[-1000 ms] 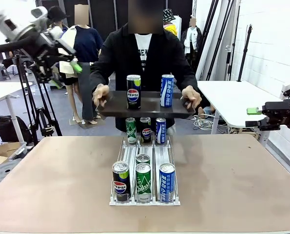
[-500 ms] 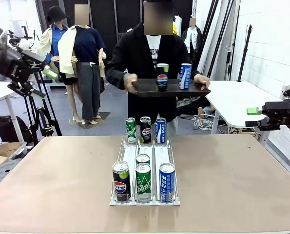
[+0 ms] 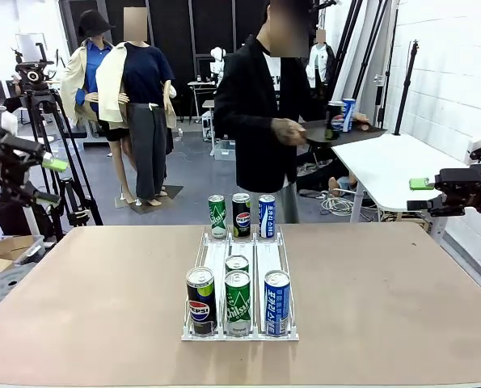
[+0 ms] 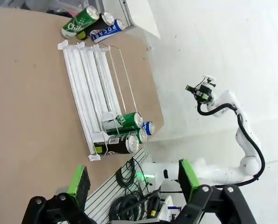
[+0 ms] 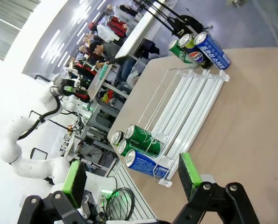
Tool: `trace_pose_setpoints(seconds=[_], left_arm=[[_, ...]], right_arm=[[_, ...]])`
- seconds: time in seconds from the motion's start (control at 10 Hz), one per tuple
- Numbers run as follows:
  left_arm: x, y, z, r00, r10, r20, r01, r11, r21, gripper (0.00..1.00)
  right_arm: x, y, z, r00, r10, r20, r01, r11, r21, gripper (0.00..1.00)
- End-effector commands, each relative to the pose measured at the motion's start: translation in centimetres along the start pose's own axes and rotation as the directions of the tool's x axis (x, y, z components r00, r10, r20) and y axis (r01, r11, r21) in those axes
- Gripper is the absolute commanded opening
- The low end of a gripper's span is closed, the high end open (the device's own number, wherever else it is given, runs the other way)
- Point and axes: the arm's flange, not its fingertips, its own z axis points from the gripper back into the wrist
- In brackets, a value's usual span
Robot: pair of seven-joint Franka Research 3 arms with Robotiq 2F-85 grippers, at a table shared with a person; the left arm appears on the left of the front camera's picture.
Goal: Retrieve and hand over the desired beverage to the person.
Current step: Place the picked can on the Handle tray extended by the person.
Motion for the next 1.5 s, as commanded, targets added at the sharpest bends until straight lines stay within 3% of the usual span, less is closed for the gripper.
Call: trace_pose_setpoints(seconds=[0.0, 0.4, 0.9, 1.4], left_arm=[[0.5, 3.5, -0.6, 0.999, 0.007, 0.036, -0.003, 0.994, -0.112, 1.00], [-0.1, 9.7, 1.4, 0.990, 0.105, 0.093, -0.075, 0.956, -0.283, 1.00], [1.3, 9.1, 2.8, 0.988, 0.133, 0.083, -0.102, 0.945, -0.310, 1.00], [0.1, 10.1, 2.9, 0.989, 0.116, 0.096, -0.086, 0.958, -0.274, 1.00]], right_arm=[[0.0, 0.1, -0.1, 1.000, 0.002, 0.007, -0.002, 1.000, 0.012, 1.00], [0.0, 0.1, -0.1, 1.000, 0.002, 0.007, -0.002, 1.000, 0.012, 1.00], [0.0, 0.1, -0.1, 1.000, 0.002, 0.007, -0.002, 1.000, 0.012, 1.00], [0.0, 0.1, -0.1, 1.000, 0.002, 0.007, -0.002, 1.000, 0.012, 1.00]])
